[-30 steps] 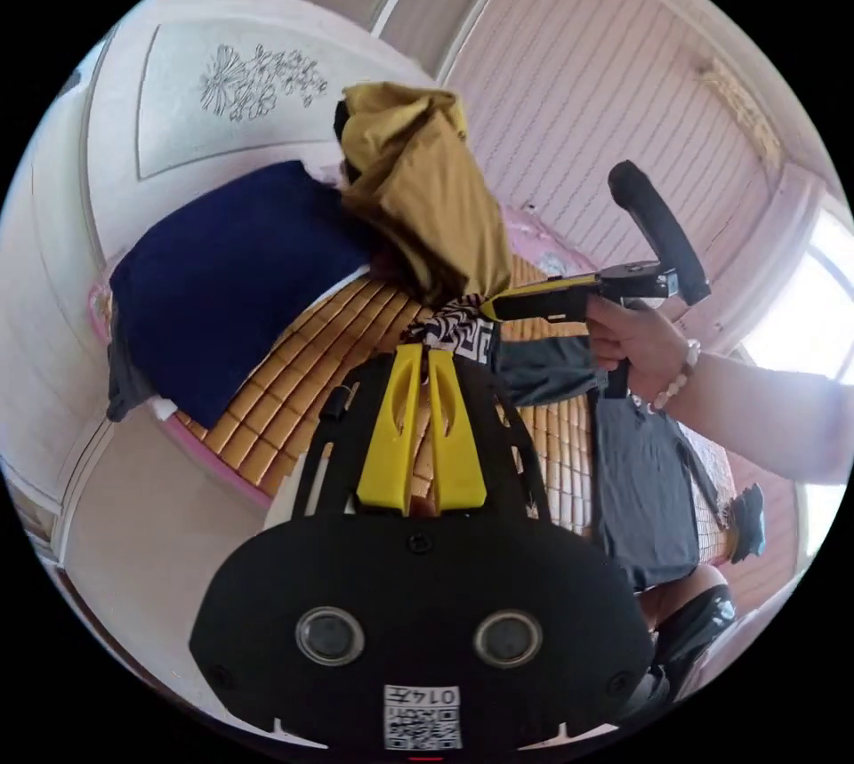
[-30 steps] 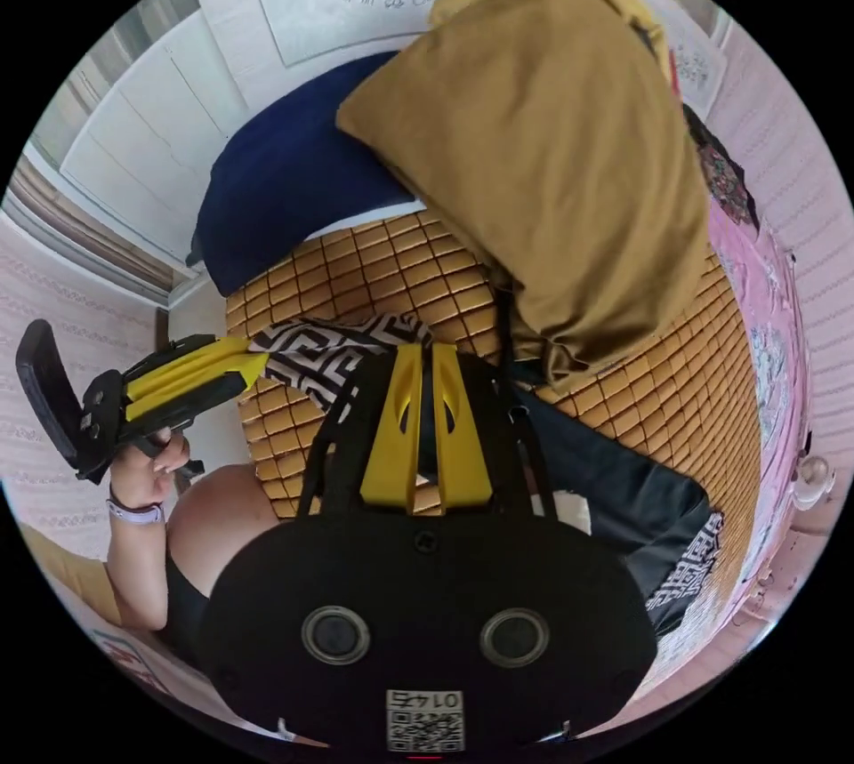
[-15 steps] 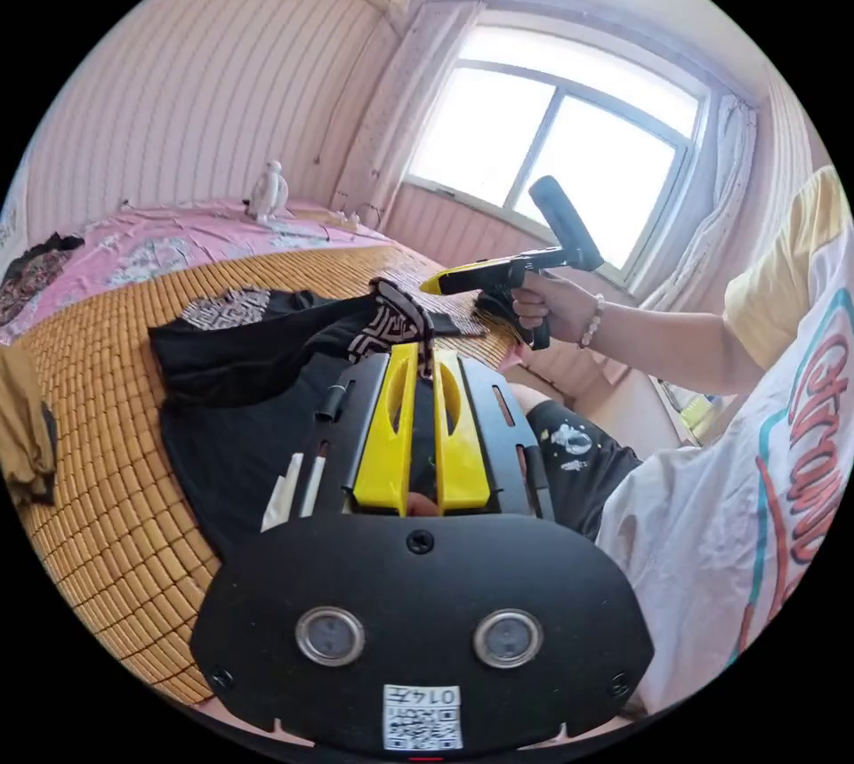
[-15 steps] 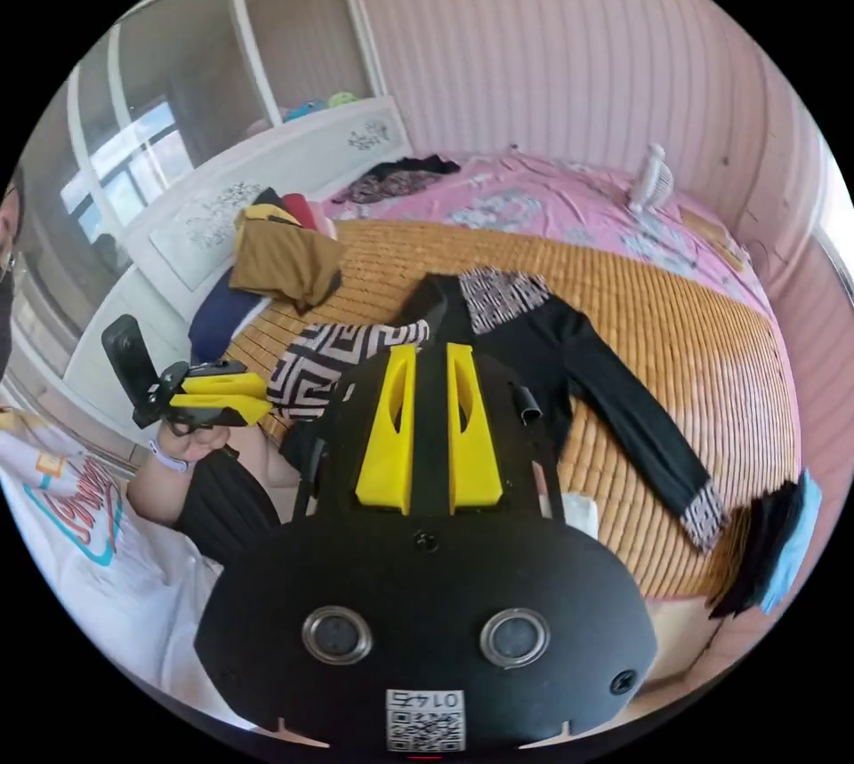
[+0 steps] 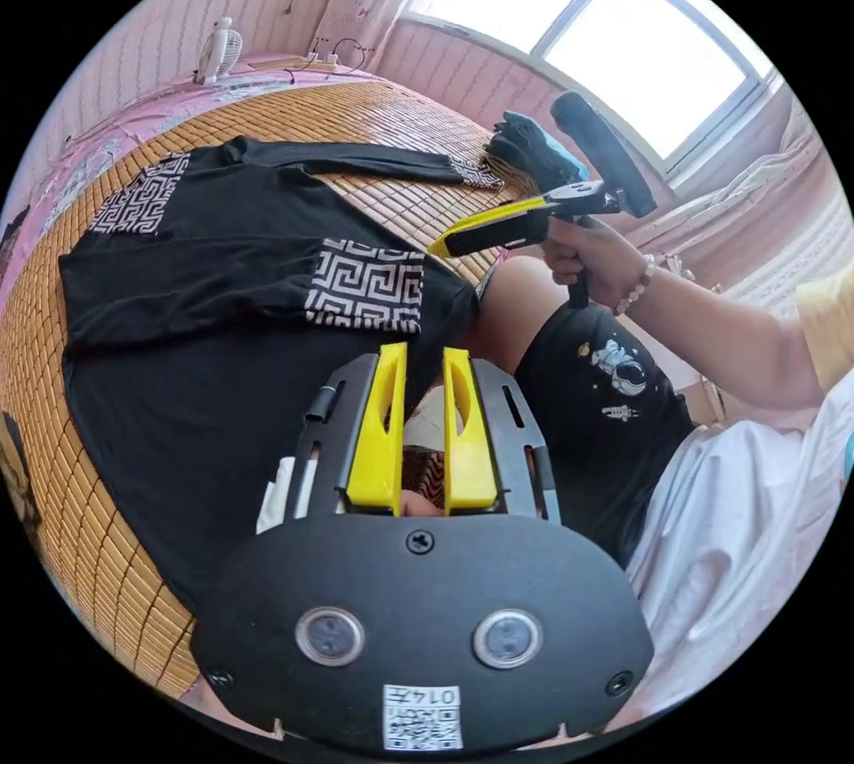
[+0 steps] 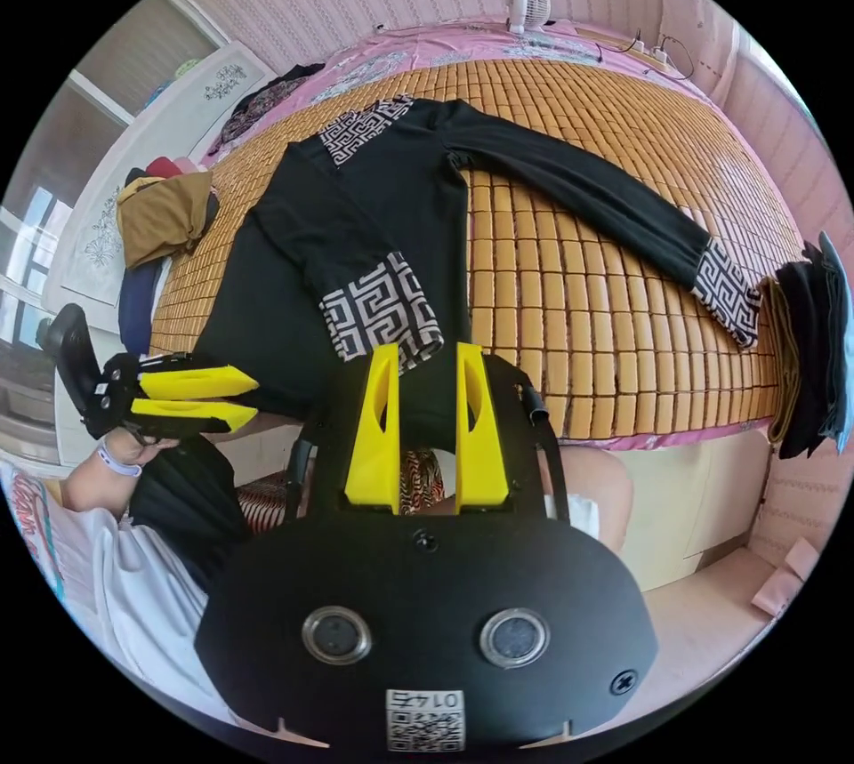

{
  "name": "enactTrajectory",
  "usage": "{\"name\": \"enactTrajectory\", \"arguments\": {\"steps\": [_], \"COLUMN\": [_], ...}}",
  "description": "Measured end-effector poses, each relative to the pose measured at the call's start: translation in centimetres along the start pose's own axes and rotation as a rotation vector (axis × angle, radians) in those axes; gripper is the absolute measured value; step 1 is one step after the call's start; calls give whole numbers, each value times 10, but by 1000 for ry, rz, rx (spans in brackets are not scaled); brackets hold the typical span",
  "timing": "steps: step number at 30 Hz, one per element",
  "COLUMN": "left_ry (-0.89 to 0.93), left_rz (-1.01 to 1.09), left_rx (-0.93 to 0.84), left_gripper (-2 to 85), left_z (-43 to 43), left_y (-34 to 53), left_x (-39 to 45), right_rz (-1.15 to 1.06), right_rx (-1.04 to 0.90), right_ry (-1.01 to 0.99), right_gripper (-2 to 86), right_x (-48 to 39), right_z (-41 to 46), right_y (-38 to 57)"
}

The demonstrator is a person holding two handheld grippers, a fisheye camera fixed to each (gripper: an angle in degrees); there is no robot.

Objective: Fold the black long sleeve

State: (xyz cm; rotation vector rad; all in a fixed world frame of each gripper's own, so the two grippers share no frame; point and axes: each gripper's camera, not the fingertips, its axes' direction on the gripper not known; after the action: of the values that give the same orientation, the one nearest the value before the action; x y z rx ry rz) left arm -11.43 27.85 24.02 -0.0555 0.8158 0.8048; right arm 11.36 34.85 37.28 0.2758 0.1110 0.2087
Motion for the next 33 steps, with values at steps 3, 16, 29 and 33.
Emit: {"name": "enactTrajectory", "arguments": {"steps": [3, 16, 29, 33], "left_ry": [-21, -100, 24, -118], "left_rz": [36, 68, -109, -199], "left_rx": [-43, -140, -54, 92], "left_gripper": [79, 33, 69, 64], "left_z": [28, 61, 20, -29], "left_y": [-35, -95, -52, -28], "left_x": [9, 7, -61, -108], "right_rz": [-13, -43, -48, -76], "right_rx": [-26, -99, -203, -170], "right_ry": [-13, -78, -64, -20], "right_gripper": [95, 12, 24, 28], "right_x": [9, 44, 65, 61], "right_z": [16, 25, 27, 15], "right_y": [-15, -47, -70, -86]}}
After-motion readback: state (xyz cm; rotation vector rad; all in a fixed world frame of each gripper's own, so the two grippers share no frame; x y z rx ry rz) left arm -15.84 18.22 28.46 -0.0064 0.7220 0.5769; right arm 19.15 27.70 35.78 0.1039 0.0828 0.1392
